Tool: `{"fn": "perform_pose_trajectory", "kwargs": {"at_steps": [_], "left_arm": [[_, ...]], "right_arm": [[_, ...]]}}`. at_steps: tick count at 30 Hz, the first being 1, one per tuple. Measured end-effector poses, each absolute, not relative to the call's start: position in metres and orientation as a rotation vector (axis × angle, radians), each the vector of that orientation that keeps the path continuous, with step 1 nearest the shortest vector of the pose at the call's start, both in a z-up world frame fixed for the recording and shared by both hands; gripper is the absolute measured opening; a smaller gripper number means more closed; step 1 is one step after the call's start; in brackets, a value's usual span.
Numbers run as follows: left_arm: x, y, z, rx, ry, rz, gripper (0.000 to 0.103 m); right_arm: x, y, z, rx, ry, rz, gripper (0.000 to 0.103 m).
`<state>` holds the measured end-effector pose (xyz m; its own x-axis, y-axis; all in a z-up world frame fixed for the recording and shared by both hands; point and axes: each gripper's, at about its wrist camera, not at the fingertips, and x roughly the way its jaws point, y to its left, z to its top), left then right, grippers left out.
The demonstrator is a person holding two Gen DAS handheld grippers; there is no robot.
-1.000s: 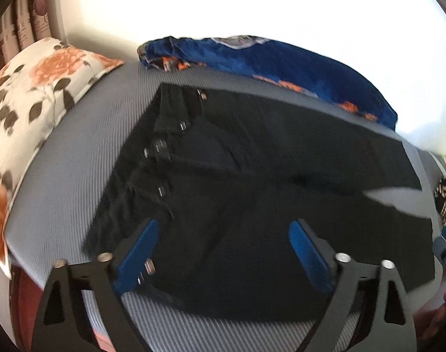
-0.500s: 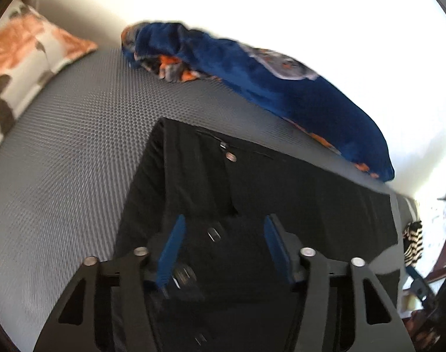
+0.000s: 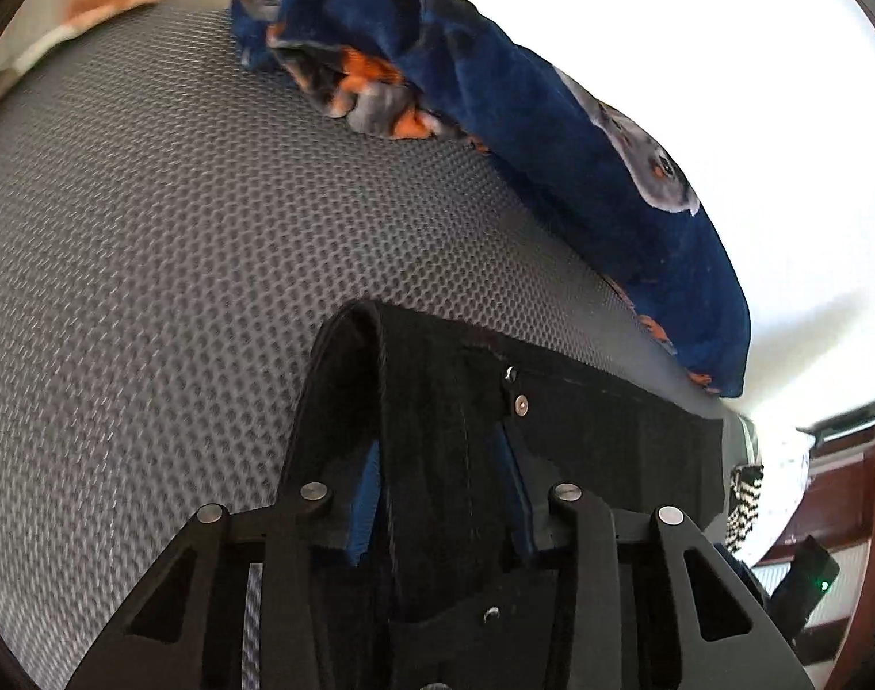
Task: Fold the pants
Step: 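Grasp the jeans waistband with the left tool while the right tool grasps the waist edge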
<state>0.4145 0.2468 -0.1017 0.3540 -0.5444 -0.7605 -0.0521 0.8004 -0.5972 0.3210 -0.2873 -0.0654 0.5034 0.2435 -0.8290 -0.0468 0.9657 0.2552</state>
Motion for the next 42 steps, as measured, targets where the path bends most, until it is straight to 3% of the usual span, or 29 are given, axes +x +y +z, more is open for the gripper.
{"fn": "perform_pose_trajectory", "kwargs": {"at_steps": [10,12,15,23,32,33,36,42], "left_arm": [[0.448,0.224,-0.105,-0.585,1.137,-0.404,0.036],[0.452,0.223,-0.107,-0.599,1.132,-0.371,0.019],[0.443,0.229,-0.102,-0.612,1.096,-0.36,0.012],[0.394,0.21,-0.03,-0.555,0.913,-0.465,0.01],[0.352,0.212,0.003,-0.524,0.864,-0.494,0.01],[0.352,0.214,0.004,-0.525,0.863,-0.491,0.01],[0.344,0.218,0.004,-0.518,0.862,-0.481,0.01],[0.344,0.215,0.002,-0.514,0.871,-0.465,0.01]], "right_arm": [[0.356,-0.268,-0.08,0.158,1.055,0.285,0.103],[0.365,-0.262,-0.08,0.118,1.06,0.322,0.103],[0.383,-0.255,-0.082,0.057,1.069,0.4,0.103],[0.444,-0.233,-0.079,-0.259,1.105,0.649,0.099],[0.519,-0.213,-0.08,-0.412,1.193,0.874,0.096],[0.523,-0.211,-0.084,-0.423,1.214,0.897,0.094],[0.534,-0.21,-0.095,-0.438,1.284,0.96,0.075],[0.541,-0.226,-0.113,-0.451,1.359,0.976,0.07]]}}
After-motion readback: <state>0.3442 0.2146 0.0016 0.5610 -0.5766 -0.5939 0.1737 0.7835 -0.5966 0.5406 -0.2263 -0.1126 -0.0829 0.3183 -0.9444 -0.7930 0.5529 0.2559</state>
